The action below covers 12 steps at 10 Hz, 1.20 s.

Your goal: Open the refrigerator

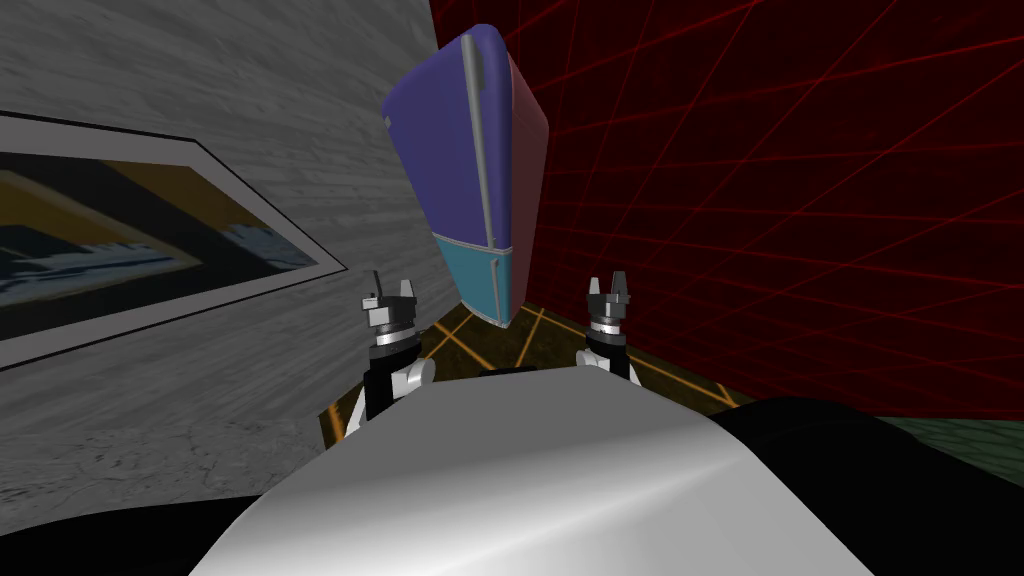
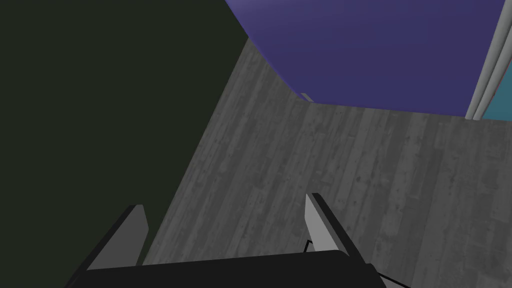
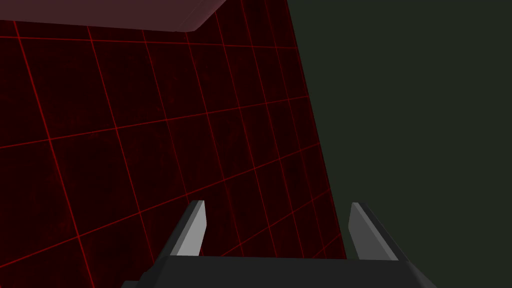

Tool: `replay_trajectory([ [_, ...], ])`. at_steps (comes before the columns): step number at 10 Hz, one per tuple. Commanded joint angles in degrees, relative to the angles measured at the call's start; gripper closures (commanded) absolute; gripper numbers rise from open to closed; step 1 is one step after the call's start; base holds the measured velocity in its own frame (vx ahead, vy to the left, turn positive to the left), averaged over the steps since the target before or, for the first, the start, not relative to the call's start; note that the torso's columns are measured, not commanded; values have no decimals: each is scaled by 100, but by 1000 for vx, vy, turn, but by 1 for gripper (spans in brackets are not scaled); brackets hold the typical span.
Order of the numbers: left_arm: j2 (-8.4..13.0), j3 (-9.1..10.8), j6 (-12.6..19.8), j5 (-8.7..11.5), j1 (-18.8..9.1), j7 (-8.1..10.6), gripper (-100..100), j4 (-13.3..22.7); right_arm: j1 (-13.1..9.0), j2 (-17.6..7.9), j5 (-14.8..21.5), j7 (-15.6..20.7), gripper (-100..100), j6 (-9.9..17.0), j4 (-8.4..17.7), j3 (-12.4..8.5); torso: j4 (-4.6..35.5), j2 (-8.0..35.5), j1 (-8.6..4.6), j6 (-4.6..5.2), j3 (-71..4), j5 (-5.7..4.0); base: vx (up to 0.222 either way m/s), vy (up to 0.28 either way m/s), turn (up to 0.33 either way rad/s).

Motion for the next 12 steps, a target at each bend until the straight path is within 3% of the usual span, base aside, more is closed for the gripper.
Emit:
replay_trajectory([
  [1, 0, 0, 0, 0, 0, 0, 0, 0, 0, 0, 0, 0, 0, 0, 0, 0, 235, 232, 0, 0, -467, 0, 0, 0, 0],
  [9, 0, 0, -1, 0, 0, 0, 0, -2, 0, 0, 0, 0, 0, -1, -2, 0, 3537, 3539, 0, 0, -7073, 0, 0, 0, 0],
  [10, 202, 35, 105, 54, 8, 57, -100, -48, 0, 0, 0, 0, 0, -1, -2, 0, 3960, 3962, 0, 0, -7919, 0, 50, -24, 60],
  [12, 396, 116, 356, 182, 24, 191, -100, -145, 2, 1, 0, 0, 0, 0, 1, 0, 4200, 4191, -10, 0, -8437, -3, 111, -60, 83],
])
